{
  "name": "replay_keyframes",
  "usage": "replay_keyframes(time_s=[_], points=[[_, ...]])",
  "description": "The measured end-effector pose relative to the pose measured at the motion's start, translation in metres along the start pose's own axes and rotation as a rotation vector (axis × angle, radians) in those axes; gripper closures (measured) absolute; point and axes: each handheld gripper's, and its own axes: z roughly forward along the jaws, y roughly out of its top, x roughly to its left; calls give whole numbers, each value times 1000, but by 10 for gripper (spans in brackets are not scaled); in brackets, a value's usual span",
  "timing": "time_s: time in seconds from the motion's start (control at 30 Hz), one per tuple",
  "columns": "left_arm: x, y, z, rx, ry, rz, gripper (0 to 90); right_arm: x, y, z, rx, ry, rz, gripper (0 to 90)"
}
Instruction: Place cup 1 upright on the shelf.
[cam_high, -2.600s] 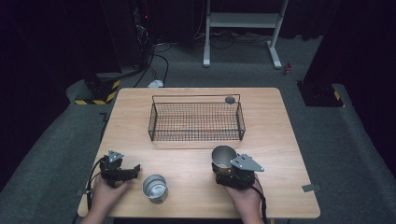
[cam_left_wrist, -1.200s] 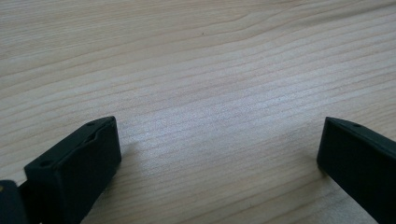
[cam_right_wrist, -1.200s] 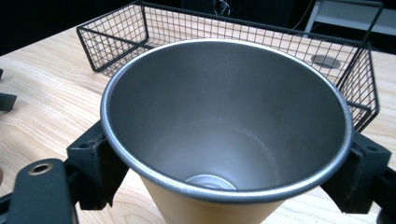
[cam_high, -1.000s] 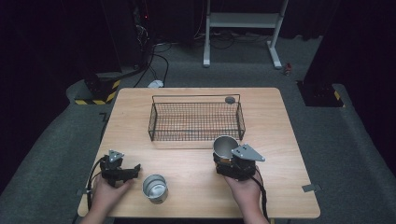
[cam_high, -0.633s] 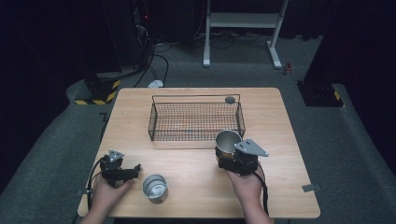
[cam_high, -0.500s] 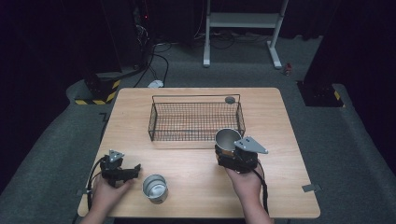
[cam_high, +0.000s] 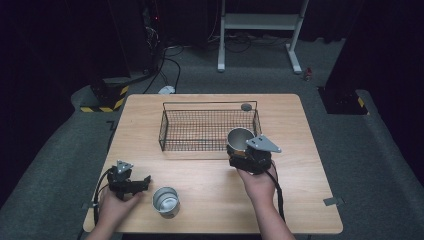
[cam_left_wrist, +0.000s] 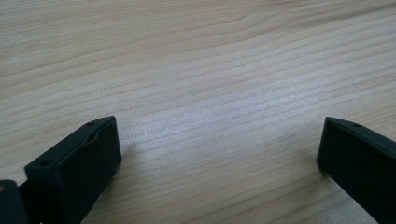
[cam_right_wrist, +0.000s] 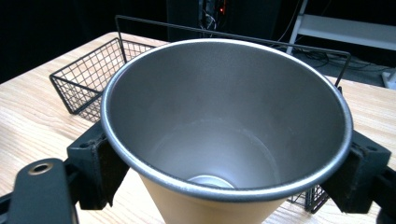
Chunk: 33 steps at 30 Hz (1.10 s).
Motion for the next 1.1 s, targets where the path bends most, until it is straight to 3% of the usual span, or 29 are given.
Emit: replay_keyframes(time_s=[1.1], points=[[0, 0, 0, 4, -1, 4, 1, -18, 48, 34, -23, -61, 23, 143]])
